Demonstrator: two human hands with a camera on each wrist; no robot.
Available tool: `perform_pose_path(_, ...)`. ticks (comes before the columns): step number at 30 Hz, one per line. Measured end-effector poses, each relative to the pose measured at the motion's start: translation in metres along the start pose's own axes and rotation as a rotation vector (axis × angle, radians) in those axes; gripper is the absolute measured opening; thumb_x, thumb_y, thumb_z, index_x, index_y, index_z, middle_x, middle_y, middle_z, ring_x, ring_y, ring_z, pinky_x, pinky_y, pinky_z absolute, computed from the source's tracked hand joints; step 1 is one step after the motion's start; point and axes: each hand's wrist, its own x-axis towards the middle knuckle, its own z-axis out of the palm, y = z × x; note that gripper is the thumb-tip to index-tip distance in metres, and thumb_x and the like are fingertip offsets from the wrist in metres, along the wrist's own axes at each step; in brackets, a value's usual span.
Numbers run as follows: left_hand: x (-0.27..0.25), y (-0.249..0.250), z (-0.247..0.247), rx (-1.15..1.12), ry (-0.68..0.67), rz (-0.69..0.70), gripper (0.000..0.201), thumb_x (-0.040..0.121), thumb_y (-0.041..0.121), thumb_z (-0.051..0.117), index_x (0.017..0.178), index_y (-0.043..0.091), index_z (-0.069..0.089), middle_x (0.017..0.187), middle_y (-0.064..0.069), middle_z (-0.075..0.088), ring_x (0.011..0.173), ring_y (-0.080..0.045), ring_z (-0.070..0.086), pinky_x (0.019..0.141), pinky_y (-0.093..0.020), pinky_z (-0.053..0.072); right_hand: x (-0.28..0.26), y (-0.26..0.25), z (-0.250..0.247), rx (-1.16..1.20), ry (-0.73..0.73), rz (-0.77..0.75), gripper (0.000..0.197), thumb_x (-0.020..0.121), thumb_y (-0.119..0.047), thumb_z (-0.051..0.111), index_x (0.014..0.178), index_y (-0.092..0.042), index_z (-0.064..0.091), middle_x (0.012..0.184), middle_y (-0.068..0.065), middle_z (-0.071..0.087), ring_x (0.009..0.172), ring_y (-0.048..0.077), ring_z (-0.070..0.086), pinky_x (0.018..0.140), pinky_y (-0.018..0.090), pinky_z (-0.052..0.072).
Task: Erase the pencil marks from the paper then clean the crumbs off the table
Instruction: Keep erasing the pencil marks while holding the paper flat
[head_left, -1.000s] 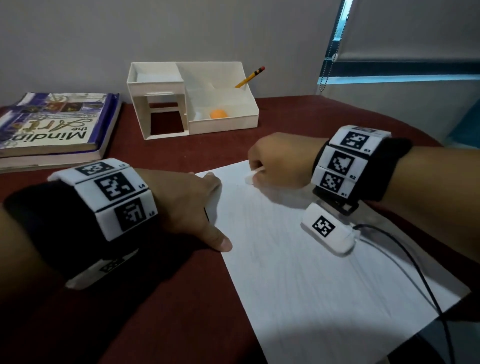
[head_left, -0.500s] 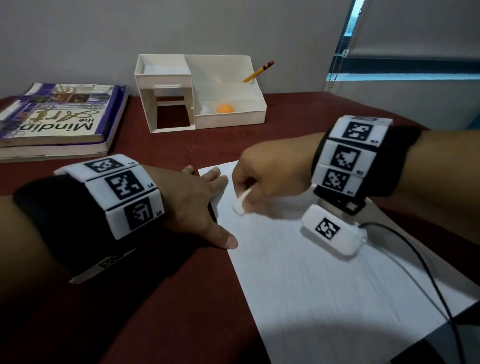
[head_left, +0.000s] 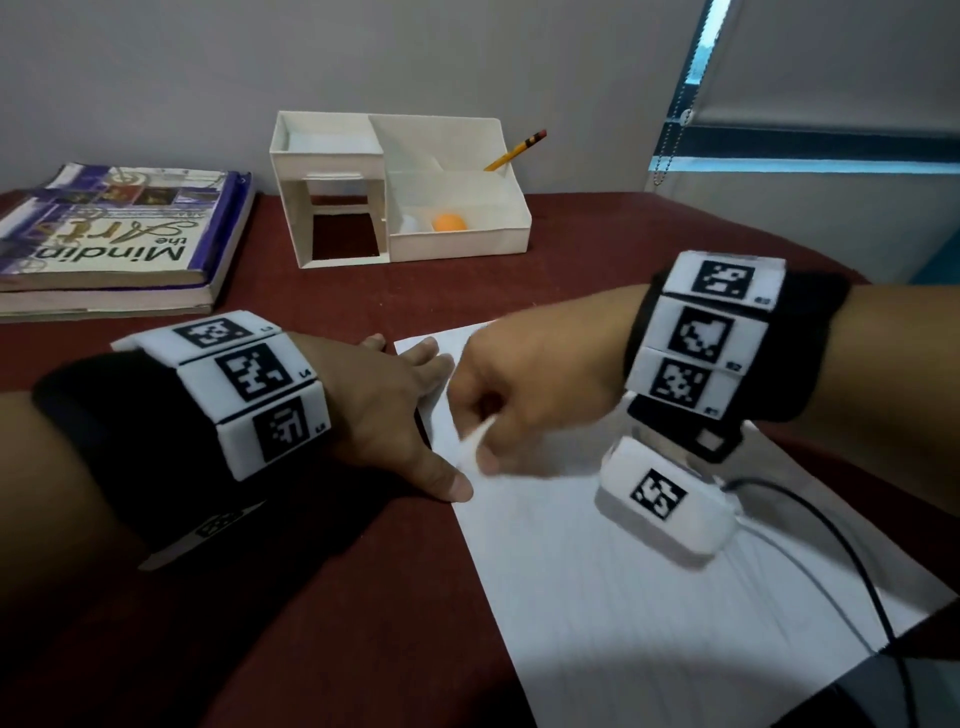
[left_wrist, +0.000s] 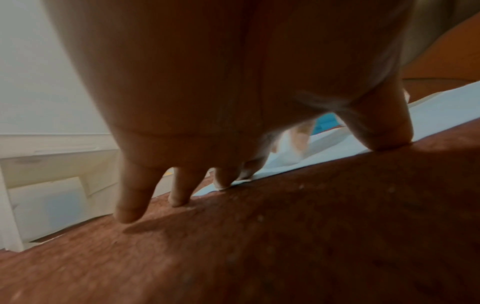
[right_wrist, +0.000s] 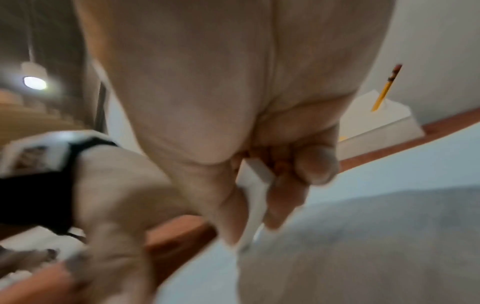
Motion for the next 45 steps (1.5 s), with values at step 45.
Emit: perform_pose_path(45, -0.005, 0.022, -0.005, 0.076, 0.053, 0.063, 0.111, 0.070, 0.083, 0.048, 0.154, 0.038, -0.008, 0.162, 0.009, -0.019, 0.150, -0.024, -0.012, 0.120, -0.052, 0.011, 0.000, 0.022, 0.005, -0.034, 0.229, 0.078, 0.013, 0.092, -0.028, 0.063, 0.089, -0.018, 0.071, 0.075, -0.005, 0.063, 0.071, 0.015, 0.058, 0.063, 0.029, 0.046)
